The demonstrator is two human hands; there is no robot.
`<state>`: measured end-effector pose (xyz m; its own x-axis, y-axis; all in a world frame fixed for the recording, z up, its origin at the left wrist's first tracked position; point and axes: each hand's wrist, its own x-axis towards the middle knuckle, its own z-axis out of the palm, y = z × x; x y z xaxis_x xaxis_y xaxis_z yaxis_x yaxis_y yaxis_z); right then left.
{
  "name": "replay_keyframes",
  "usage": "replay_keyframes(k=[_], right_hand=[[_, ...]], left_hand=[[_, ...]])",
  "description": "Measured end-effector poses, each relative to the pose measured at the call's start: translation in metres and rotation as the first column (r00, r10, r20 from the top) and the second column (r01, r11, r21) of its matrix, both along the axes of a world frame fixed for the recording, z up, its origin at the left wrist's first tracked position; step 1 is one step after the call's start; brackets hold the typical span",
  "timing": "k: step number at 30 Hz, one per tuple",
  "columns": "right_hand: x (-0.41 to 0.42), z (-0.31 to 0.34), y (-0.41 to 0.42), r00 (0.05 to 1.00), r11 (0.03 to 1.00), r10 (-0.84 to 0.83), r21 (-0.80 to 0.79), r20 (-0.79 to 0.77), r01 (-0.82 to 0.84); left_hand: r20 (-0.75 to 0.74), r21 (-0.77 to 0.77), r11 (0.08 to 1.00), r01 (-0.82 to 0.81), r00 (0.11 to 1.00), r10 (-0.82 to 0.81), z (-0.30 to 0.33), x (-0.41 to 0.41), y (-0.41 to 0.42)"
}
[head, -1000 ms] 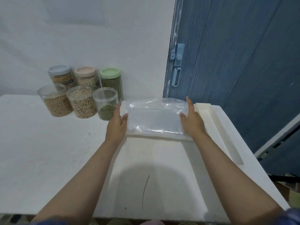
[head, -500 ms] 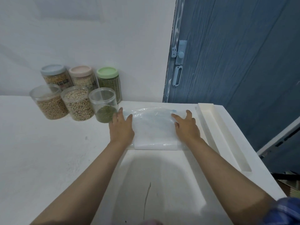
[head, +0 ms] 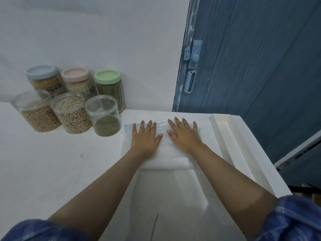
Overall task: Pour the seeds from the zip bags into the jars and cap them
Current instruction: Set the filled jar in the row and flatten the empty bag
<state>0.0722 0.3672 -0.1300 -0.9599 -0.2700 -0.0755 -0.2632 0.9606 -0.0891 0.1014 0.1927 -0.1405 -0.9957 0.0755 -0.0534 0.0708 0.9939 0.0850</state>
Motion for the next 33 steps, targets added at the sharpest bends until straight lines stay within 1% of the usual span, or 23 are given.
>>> replay_keyframes(k=[6,11,13,15,17,18,19,20,21,23,24,25,27,29,31,33], right_hand=[[0.004,-0.015,-0.001,1.000,1.000,-0.006,-0.005,-0.003,0.006],[0.004,-0.016,0.000,0.998,1.000,-0.008,0.015,0.061,0.007],[0.003,-0.014,-0.001,0.997,0.999,-0.010,0.038,0.077,0.007],[0.002,-0.014,-0.002,0.996,0.999,-0.005,0.052,0.086,0.000],[0.001,-0.011,-0.003,0.995,0.998,-0.002,0.066,0.102,-0.005],[0.000,-0.008,-0.002,0.994,0.997,-0.003,0.074,0.109,-0.006],[0.001,-0.004,-0.002,0.995,0.997,-0.002,0.080,0.100,-0.006],[0.003,0.001,-0.002,0.998,0.997,0.000,0.079,0.065,-0.005],[0.007,0.007,-0.003,1.000,0.998,0.000,0.059,0.007,0.000],[0.023,0.019,-0.004,0.993,0.999,-0.005,-0.048,-0.114,0.000],[0.034,0.024,-0.004,0.991,0.993,0.009,-0.118,-0.134,-0.025],[0.049,0.029,-0.004,0.991,0.981,0.048,-0.181,-0.125,-0.071],[0.078,0.032,0.002,0.985,0.950,0.166,-0.259,-0.052,-0.174],[0.100,0.032,0.018,0.964,0.934,0.257,-0.272,0.061,-0.232],[0.112,0.028,0.038,0.948,0.943,0.274,-0.241,0.160,-0.232],[0.120,0.024,0.054,0.949,0.959,0.231,-0.217,0.216,-0.184]], left_hand=[[-0.012,-0.005,1.000,-0.014,1.000,0.014,-0.015,0.004,0.002],[0.021,-0.011,1.000,-0.018,1.000,0.018,-0.017,0.003,0.002],[0.039,0.048,0.999,-0.017,0.999,0.016,-0.013,0.001,0.001],[0.048,0.203,0.979,-0.003,0.999,-0.007,-0.005,0.004,-0.004],[0.029,0.335,0.941,0.051,0.998,-0.064,0.009,0.010,-0.011],[-0.004,0.335,0.937,0.101,0.994,-0.106,0.017,0.014,-0.016],[-0.051,0.297,0.942,0.153,0.988,-0.144,0.024,0.019,-0.021],[-0.101,0.255,0.947,0.193,0.980,-0.173,0.029,0.024,-0.025],[-0.136,0.250,0.945,0.210,0.974,-0.181,0.033,0.031,-0.030],[-0.152,0.322,0.926,0.197,0.976,-0.155,0.039,0.047,-0.032],[-0.143,0.341,0.921,0.187,0.979,-0.146,0.039,0.056,-0.032],[-0.133,0.339,0.923,0.181,0.981,-0.143,0.038,0.065,-0.030],[-0.109,0.339,0.924,0.175,0.983,-0.146,0.030,0.081,-0.027],[-0.091,0.385,0.909,0.162,0.986,-0.137,0.020,0.091,-0.030],[-0.105,0.436,0.885,0.167,0.985,-0.134,0.011,0.096,-0.043],[-0.074,0.479,0.860,0.175,0.984,-0.160,0.005,0.099,-0.061]])
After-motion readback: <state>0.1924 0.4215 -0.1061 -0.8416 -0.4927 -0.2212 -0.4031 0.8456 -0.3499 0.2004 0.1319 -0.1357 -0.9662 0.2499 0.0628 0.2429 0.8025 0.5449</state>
